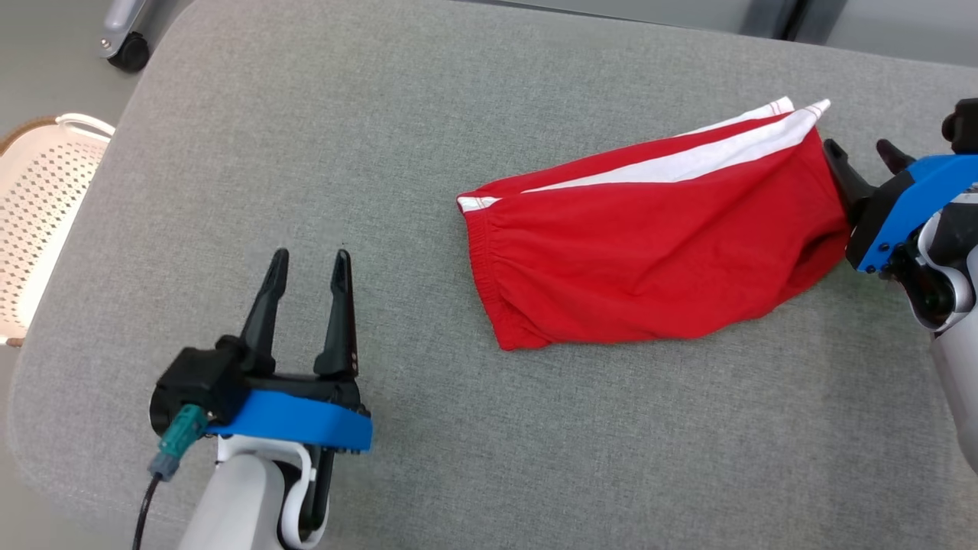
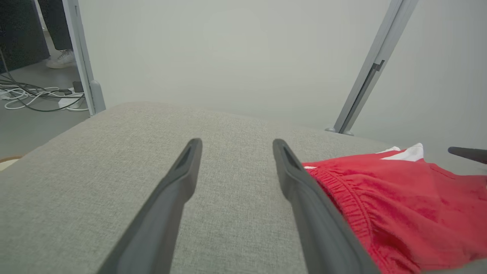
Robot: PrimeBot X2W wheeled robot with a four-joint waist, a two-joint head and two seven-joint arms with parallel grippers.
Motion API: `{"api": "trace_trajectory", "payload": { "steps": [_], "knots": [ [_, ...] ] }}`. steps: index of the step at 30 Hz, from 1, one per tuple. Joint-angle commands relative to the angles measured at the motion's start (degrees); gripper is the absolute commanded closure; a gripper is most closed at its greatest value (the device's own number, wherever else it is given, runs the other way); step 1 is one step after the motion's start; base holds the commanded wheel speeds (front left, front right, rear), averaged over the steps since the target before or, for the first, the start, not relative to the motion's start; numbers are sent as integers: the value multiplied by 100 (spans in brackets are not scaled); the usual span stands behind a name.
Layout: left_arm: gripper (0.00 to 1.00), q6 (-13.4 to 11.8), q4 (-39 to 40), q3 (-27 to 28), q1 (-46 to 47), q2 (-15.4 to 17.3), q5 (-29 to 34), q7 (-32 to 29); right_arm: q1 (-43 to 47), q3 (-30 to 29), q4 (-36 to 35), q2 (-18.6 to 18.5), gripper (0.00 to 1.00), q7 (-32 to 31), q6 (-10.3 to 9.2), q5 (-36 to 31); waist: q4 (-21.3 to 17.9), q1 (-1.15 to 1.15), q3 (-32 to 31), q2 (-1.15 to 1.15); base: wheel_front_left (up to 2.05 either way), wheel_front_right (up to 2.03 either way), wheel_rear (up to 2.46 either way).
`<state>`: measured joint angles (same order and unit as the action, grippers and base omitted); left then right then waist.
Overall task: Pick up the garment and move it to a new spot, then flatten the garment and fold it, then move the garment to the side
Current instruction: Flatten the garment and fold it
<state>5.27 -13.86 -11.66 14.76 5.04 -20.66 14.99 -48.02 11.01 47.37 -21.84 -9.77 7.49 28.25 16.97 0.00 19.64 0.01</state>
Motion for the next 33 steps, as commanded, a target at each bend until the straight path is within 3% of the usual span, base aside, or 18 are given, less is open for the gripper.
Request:
{"api": "trace_trajectory", "payload": {
  "steps": [1,8,14,20,21,22,33],
  "knots": [
    [0,38,-4,50,-78,-20,70,22,-91,-61,102,58,0,7,1,-77,27,0,18,-1,0,0,0],
    [0,176,-22,192,-277,-93,336,23,-444,-647,1052,341,0,-33,1,-569,182,0,42,-1,0,0,0],
    [0,209,7,196,-287,-145,423,23,-676,-1044,1790,321,0,-118,1,-1086,325,0,35,-1,0,0,0],
    [0,229,-60,157,-213,-168,412,24,-767,-1153,2265,567,1,-427,2,-1353,395,0,45,-1,0,0,0],
    [0,231,-78,160,-195,-170,408,24,-775,-1149,2280,613,58,-448,3,-1358,391,0,52,-1,0,0,0],
    [0,232,-102,155,-182,-170,405,24,-786,-1153,2283,638,100,-442,8,-1354,384,0,60,-1,0,0,0],
    [0,230,-187,5,14,-17,353,24,-668,-1037,1751,676,100,-5,2,-1009,111,0,-47,-1,0,0,0]
  ]
}}
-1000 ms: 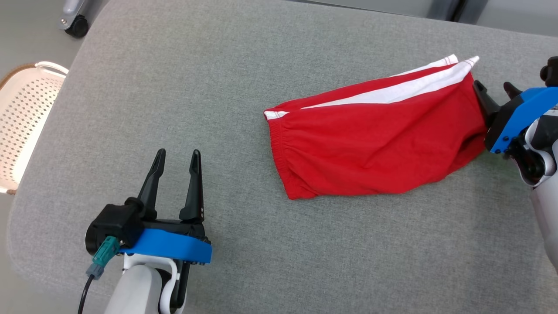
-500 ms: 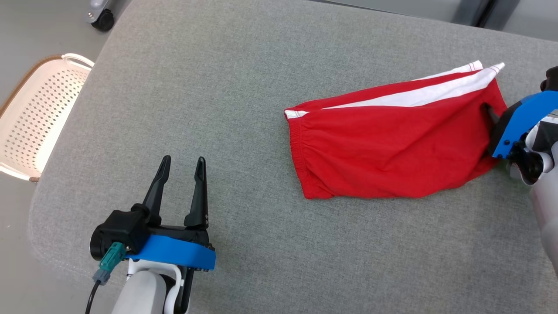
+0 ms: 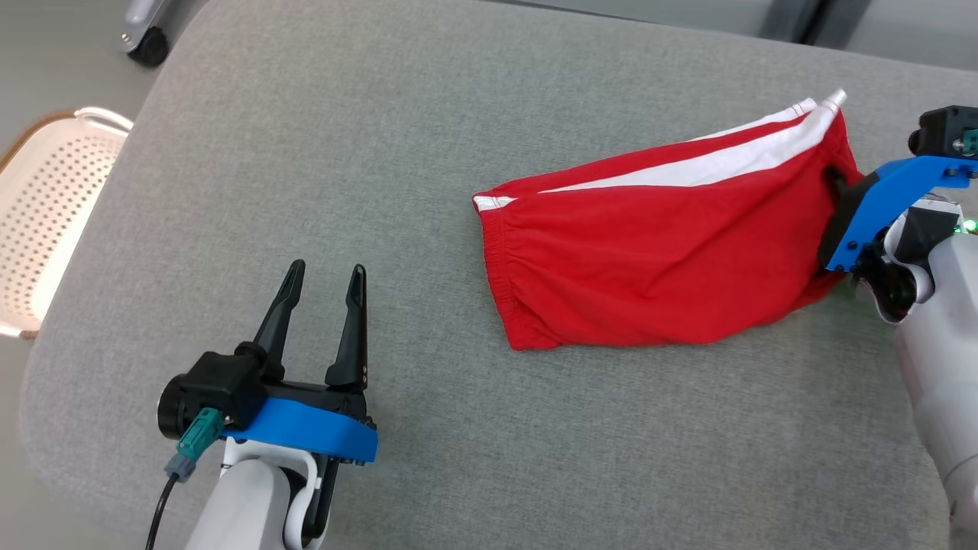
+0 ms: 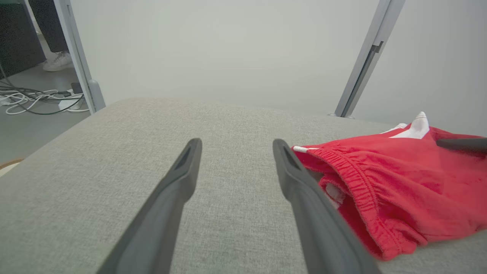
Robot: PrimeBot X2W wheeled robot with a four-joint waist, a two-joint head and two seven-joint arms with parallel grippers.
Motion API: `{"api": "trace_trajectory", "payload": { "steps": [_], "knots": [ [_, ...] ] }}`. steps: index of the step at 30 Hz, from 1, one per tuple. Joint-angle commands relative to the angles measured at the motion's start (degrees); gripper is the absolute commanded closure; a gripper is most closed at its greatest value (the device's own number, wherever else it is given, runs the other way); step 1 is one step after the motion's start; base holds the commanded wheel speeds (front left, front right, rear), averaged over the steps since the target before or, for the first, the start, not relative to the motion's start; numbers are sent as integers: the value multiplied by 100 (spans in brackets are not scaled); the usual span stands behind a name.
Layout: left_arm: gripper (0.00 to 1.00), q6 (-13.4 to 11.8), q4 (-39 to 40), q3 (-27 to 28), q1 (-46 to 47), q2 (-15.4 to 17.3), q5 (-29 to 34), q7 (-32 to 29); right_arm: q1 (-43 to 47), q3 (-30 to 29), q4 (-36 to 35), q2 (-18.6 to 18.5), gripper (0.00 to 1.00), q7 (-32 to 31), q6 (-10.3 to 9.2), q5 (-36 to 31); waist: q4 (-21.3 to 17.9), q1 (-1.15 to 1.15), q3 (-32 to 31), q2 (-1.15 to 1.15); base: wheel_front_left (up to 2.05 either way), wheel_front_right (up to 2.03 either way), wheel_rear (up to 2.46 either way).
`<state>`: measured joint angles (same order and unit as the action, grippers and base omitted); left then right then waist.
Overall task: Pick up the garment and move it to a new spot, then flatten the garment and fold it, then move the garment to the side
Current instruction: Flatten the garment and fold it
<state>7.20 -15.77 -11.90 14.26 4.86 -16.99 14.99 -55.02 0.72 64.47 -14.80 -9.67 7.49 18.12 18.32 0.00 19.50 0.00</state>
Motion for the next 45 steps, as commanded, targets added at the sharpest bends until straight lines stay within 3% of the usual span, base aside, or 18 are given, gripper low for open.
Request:
{"api": "trace_trajectory", "payload": {
  "steps": [1,8,18,22,26,34,45],
  "knots": [
    [0,37,11,-7,48,26,-1,24,83,-2,-31,-55,100,34,1,65,-77,0,-73,0,0,0,0],
    [0,37,75,-61,-145,186,-4,24,635,-2,-532,-358,100,295,1,212,-451,0,-386,0,0,0,0],
    [0,36,117,-13,-427,302,-23,24,1463,-608,-1188,-659,100,438,1,-278,-862,0,-715,0,0,0,0],
    [0,34,80,23,-458,277,-33,24,1604,-815,-1646,-487,100,315,1,-668,-929,0,-758,0,0,0,0],
    [0,35,18,-37,-418,258,-16,24,1741,-843,-2279,-76,100,80,1,-1007,-909,0,-806,0,0,0,0],
    [0,37,-19,-94,-383,292,-72,24,2150,-163,-3428,839,100,-609,1,-1124,-794,0,-854,0,0,0,0],
    [0,38,55,-172,-333,293,-105,24,1985,409,-3001,1189,100,-729,1,-1018,-571,0,-782,0,0,0,0]
  ]
}}
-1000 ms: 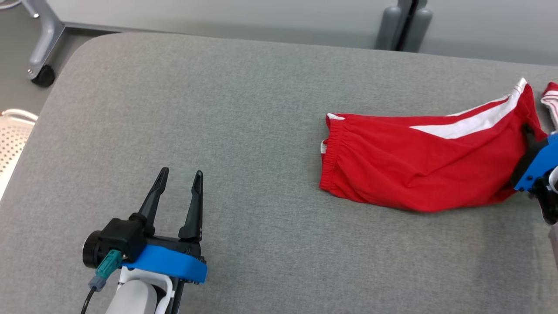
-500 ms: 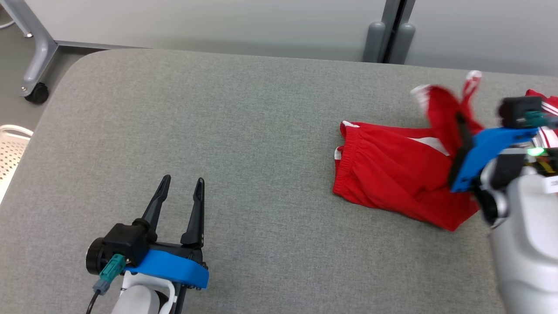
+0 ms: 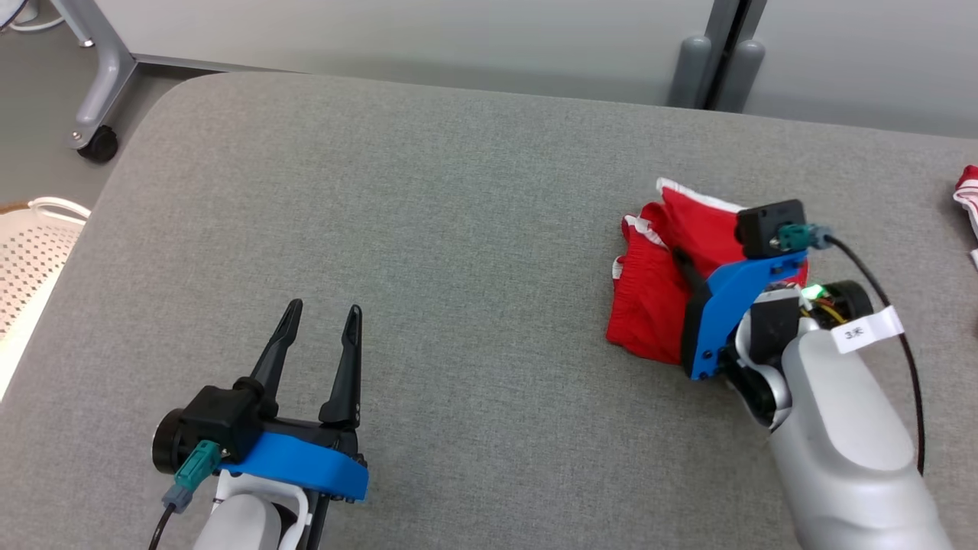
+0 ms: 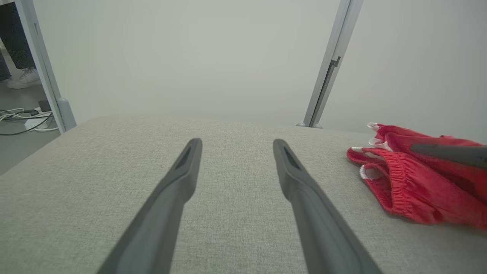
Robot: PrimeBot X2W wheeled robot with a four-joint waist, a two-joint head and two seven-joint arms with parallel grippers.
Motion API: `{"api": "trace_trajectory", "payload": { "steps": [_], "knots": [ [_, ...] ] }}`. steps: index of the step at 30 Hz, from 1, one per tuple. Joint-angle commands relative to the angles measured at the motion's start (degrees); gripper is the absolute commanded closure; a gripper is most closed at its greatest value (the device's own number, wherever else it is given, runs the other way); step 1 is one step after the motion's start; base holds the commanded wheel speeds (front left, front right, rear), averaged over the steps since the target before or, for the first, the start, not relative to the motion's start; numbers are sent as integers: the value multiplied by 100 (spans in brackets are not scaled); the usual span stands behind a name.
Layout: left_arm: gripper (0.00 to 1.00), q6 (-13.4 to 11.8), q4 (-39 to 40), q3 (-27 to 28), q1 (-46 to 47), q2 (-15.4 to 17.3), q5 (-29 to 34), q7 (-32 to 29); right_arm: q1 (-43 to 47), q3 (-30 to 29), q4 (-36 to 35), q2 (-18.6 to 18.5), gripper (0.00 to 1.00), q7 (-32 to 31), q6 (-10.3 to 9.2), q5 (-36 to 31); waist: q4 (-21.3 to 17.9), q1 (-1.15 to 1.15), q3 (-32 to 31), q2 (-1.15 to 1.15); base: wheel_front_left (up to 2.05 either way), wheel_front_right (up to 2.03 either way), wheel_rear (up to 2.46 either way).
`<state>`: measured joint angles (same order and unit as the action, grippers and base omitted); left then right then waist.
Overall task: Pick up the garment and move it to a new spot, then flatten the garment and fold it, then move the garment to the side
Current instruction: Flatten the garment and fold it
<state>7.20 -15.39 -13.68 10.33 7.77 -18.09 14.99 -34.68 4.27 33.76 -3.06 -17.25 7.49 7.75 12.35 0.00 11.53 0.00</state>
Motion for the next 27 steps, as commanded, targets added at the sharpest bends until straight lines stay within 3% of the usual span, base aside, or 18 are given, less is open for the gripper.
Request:
{"api": "trace_trajectory", "payload": {
  "steps": [1,2,3,4,11,16,23,27],
  "knots": [
    [0,38,20,8,57,-7,5,24,-76,142,153,17,100,52,1,126,43,0,20,0,0,0,0],
    [0,38,27,9,54,-15,2,24,-102,242,216,19,89,95,1,217,57,0,23,0,0,0,0],
    [0,38,29,12,43,-18,0,24,-120,343,267,19,51,129,1,329,65,0,25,0,0,0,0],
    [0,38,29,19,30,-19,-3,24,-127,448,319,19,0,168,1,465,67,0,25,0,0,0,0],
    [0,38,22,128,-65,-28,-16,24,-115,1023,-37,14,0,490,1,2181,-56,0,-58,0,0,0,0],
    [0,37,48,219,-166,-25,11,24,108,774,-829,-73,0,818,1,2497,-189,0,-169,0,0,0,0],
    [0,33,95,322,-240,-29,57,24,1010,-336,-1483,-618,0,1253,2,1313,-344,0,-250,0,0,0,0],
    [0,34,99,345,-222,-30,43,24,1430,-741,-1435,-492,0,1321,2,536,-386,0,-241,0,0,0,0]
  ]
}}
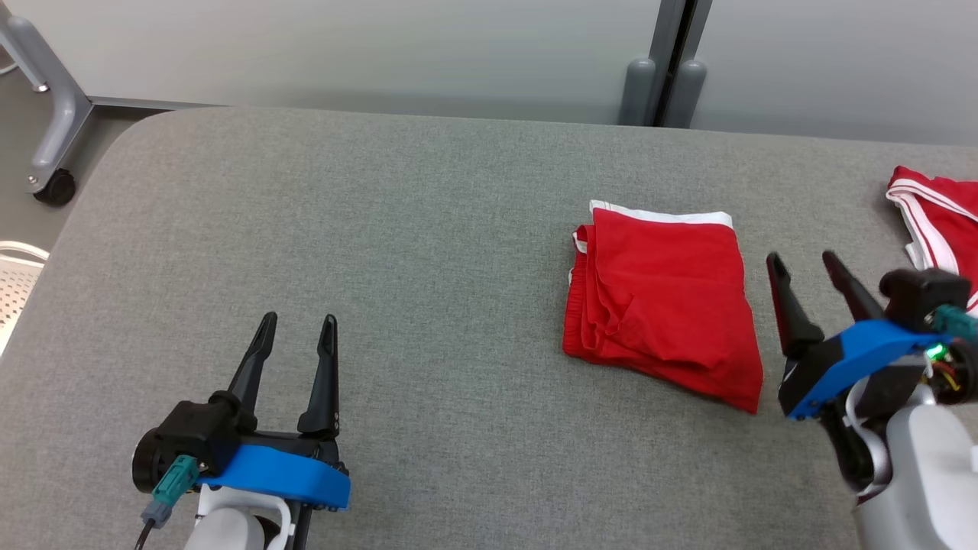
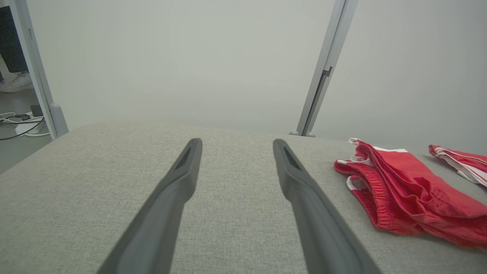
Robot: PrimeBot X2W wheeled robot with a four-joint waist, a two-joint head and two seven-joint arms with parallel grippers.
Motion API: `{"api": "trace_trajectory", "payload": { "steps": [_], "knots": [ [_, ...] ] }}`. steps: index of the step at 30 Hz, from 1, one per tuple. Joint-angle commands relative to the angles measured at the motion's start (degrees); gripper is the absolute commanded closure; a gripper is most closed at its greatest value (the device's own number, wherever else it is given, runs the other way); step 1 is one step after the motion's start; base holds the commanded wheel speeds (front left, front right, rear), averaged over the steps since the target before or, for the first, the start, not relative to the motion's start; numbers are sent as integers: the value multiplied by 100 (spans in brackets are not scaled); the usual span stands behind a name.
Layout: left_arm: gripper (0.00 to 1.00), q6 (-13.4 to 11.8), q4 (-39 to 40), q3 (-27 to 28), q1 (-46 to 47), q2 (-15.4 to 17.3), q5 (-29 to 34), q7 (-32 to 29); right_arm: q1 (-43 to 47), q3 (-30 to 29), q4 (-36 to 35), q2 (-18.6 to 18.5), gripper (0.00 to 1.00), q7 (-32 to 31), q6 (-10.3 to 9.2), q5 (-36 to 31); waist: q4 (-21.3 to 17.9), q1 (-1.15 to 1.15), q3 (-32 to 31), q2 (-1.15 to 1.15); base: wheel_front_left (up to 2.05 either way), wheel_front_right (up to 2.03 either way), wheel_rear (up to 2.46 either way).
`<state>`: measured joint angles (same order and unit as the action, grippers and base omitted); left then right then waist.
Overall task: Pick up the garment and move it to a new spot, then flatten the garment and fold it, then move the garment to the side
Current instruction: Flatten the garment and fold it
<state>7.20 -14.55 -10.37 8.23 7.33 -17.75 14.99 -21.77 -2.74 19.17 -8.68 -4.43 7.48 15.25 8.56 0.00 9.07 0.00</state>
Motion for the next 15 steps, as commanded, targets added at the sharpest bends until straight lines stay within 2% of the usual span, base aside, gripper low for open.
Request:
{"api": "trace_trajectory", "payload": {
  "steps": [1,5,6,7,11,14,15],
  "knots": [
    [0,34,12,10,2,11,8,24,185,-75,74,123,0,58,3,-363,-10,0,11,0,0,0,0],
    [0,35,-8,-24,56,6,15,24,234,13,319,284,1,120,3,-807,9,0,39,0,0,0,0],
    [0,36,-11,-35,76,6,12,24,189,77,429,341,62,147,3,-888,24,0,49,0,0,0,0],
    [0,36,-16,-50,91,5,12,24,125,159,549,386,100,158,3,-966,41,0,54,0,0,0,0],
    [0,37,-38,-101,128,27,-25,24,-225,653,1353,525,100,290,2,-1511,118,0,65,0,0,0,0],
    [0,37,-56,-126,131,37,-27,24,-370,943,1709,563,100,304,2,-1577,153,0,52,0,0,0,0],
    [0,37,-77,-159,132,39,-33,24,-503,1289,1999,579,100,379,2,-1476,197,0,28,0,0,0,0]
  ]
}}
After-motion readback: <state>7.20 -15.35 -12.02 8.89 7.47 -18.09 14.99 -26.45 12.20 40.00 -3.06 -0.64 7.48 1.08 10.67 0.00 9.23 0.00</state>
